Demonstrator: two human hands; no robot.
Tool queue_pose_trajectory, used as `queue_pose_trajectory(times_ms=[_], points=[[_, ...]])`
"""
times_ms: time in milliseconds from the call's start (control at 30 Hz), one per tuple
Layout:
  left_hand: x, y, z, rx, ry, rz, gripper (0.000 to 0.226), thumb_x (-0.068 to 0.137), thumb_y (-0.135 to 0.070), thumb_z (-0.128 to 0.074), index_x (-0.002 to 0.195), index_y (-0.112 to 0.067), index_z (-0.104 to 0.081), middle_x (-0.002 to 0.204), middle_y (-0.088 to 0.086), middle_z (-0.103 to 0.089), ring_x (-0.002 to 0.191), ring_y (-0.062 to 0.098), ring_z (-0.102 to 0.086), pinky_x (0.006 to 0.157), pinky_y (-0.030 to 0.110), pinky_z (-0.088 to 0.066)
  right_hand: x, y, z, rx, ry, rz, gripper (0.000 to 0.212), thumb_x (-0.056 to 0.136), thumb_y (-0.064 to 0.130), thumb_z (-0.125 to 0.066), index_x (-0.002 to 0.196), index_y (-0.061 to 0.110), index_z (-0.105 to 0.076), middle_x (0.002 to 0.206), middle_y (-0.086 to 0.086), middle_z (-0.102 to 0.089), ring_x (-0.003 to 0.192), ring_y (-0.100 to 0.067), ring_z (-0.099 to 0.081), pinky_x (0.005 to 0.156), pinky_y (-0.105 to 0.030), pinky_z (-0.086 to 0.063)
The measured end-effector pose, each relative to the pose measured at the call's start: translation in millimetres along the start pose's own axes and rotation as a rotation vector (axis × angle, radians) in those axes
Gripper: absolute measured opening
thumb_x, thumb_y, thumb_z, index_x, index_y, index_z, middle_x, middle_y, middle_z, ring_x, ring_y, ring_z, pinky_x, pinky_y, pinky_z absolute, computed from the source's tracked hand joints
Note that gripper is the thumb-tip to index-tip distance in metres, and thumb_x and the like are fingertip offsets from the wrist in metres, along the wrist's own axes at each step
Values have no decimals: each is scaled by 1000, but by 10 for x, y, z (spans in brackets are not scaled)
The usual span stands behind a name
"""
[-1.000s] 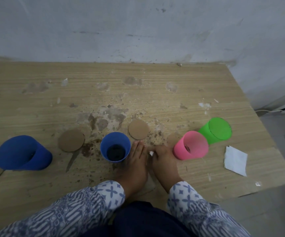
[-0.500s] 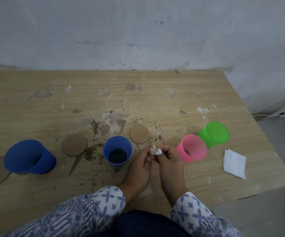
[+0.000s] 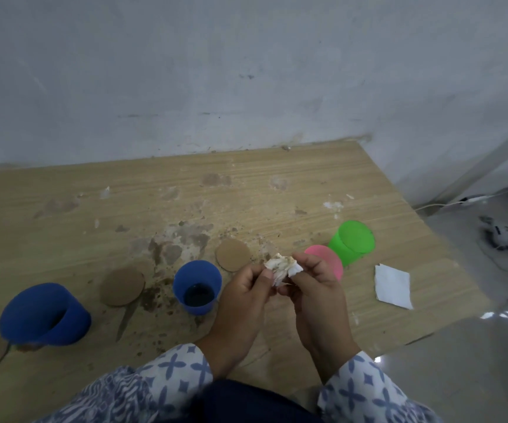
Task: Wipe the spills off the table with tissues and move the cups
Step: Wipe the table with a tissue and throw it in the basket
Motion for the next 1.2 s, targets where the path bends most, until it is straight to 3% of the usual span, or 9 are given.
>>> queue_pose_trajectory(times_ms=[100,200,300,433,633,767,933,1100,1200], points=[[-23,-92,-86,5,19,-15,20,97,-25,-50,92,-15,-66,85,9,-69,83,25,-65,75,37,-53,-49,147,96,92,12,40,25,83,-12,-45,88,8,-60,79,-3,-67,63,-20,-58,57,-28,-49],[-75,-155,-259,-12,66,-23,19,96,-22,-51,90,-16,-67,81,6,-70,75,15,-63,69,28,-51,-146,331,276,127,9,121,21,75,6,-50,93,6,-61,90,-18,-64,71,-29,-57,56,-30,-51],[-147,-208,-483,1,136,-47,18,96,-20,-51,91,-13,-67,83,10,-69,73,11,-61,67,23,-50,-278,484,459,66,-10,216,19,78,15,-52,91,6,-62,77,-12,-65,65,-22,-57,54,-27,-49],[-272,-164,-901,44,265,-55,17,96,-19,-52,95,-11,-66,88,13,-68,77,12,-61,71,23,-50,-387,549,895,-11,-155,283,16,81,-4,-59,82,11,-64,68,-7,-62,56,-18,-53,51,-25,-46],[-388,146,-1584,171,403,-18,13,95,-22,-54,88,-18,-64,81,8,-67,76,16,-60,78,40,-51,-493,474,1678,9,-340,273,14,86,-6,-51,90,3,-61,72,-13,-57,59,-21,-51,58,-31,-45],[-556,414,-2083,264,521,39,14,95,-24,-54,86,-18,-64,79,7,-67,71,13,-57,73,39,-50,-599,357,2244,47,-462,238,10,86,-4,-52,92,0,-59,72,-13,-59,62,-23,-52,59,-34,-46],[-786,938,-2708,373,669,194,14,95,-24,-53,88,-19,-65,75,-5,-65,63,1,-55,61,17,-44,-697,-16,3044,86,-658,139,11,85,-3,-54,87,5,-61,72,-16,-59,63,-25,-53,57,-35,-47],[-783,1855,-3071,617,745,392,13,91,-23,-54,79,-21,-59,75,0,-64,67,12,-57,61,27,-47,-726,-695,3707,127,-815,-16,14,82,-6,-54,82,7,-61,74,-19,-60,65,-26,-52,58,-35,-45],[-789,2497,-3204,705,750,557,17,89,-11,-52,74,-19,-56,70,4,-59,61,16,-53,51,23,-39,-739,-1196,4048,142,-890,-132,19,81,-9,-53,77,9,-59,74,-18,-59,63,-23,-52,54,-30,-45]])
Point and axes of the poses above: each hand's wrist, its own x-axis towards the middle knuckle, its own z-axis out of the back of the hand, y = z × x, the point moved 9 cm from there along x, towards the middle knuckle
